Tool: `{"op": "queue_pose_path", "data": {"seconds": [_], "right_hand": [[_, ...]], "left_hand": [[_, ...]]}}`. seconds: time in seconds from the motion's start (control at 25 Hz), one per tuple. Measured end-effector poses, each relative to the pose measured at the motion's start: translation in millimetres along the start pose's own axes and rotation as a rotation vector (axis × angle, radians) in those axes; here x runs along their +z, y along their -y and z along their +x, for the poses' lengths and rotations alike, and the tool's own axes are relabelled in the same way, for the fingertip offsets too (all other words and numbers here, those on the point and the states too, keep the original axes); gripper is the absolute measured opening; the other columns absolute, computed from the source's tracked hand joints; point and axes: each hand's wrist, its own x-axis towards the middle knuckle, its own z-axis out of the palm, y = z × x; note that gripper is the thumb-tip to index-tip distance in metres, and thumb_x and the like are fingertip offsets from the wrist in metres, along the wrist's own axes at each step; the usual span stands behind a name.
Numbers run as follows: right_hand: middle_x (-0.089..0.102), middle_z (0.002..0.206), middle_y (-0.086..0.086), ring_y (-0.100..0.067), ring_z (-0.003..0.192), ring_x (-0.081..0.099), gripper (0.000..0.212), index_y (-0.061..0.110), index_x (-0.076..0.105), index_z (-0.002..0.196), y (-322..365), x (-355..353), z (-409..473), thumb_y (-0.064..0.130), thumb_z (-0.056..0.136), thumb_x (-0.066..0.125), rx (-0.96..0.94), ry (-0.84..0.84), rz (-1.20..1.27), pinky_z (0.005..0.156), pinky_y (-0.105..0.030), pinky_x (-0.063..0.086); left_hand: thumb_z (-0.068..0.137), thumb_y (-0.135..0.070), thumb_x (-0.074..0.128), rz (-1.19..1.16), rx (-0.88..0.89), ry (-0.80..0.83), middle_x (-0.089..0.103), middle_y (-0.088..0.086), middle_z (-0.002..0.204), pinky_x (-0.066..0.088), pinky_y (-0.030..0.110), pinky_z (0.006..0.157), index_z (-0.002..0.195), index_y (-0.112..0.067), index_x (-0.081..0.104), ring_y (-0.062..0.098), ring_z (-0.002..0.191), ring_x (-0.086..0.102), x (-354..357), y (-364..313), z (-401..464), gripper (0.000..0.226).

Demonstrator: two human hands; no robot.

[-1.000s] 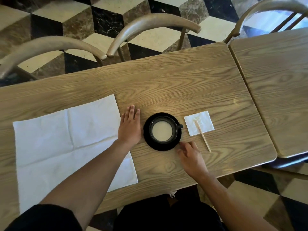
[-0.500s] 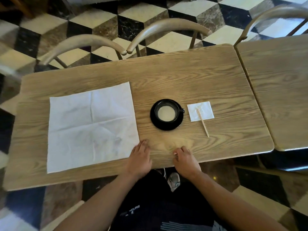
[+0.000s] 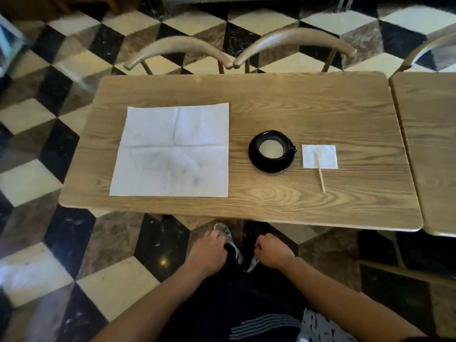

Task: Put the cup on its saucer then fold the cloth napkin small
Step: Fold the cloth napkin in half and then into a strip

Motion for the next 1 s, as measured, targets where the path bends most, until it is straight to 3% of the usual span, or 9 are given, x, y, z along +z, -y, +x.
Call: {"op": "queue_pose_path", "data": {"seconds": [0.36,0.56,0.72,1.0], "right_hand": [[0.068,0.118,-0.011,-0.025,0.105,0.064,0.026,0.011,0.068,0.108,59,9,10,0.025,0.1,0.047,-0.027,0.158,-0.105,0.084,-0.033,0.049],[0.069,0.112,-0.012,-0.024,0.091,0.06,0.02,0.018,0.059,0.09,118,9,30,0.026,0.099,0.044,0.014,0.139,-0.123,0.075,-0.03,0.041],[0.067,0.098,-0.01,-0.025,0.088,0.061,0.026,0.019,0.057,0.078,166,13,47,0.027,0.098,0.044,0.076,0.089,-0.118,0.074,-0.028,0.04],[0.071,0.099,-0.008,-0.022,0.085,0.06,0.023,0.019,0.064,0.078,220,0,77,0.027,0.094,0.048,0.131,0.044,-0.106,0.073,-0.028,0.042]], "left_hand": [[0.101,-0.029,0.04,-0.177,-0.131,0.076,0.058,0.007,0.127,0.049,0.043,0.097,0.118,-0.013,0.058,0.027,0.121,0.056,-2,69,-16,0.03],[0.1,-0.03,0.041,-0.248,-0.11,0.039,0.062,0.004,0.119,0.051,0.04,0.087,0.107,-0.018,0.058,0.024,0.108,0.061,-16,126,-17,0.022],[0.1,-0.032,0.043,-0.26,-0.094,0.038,0.064,0.004,0.118,0.054,0.042,0.089,0.111,-0.017,0.061,0.025,0.106,0.063,-29,181,-14,0.026],[0.099,-0.03,0.042,-0.268,-0.098,0.09,0.069,0.006,0.117,0.054,0.041,0.089,0.109,-0.018,0.065,0.028,0.106,0.065,-50,243,-3,0.028]]}}
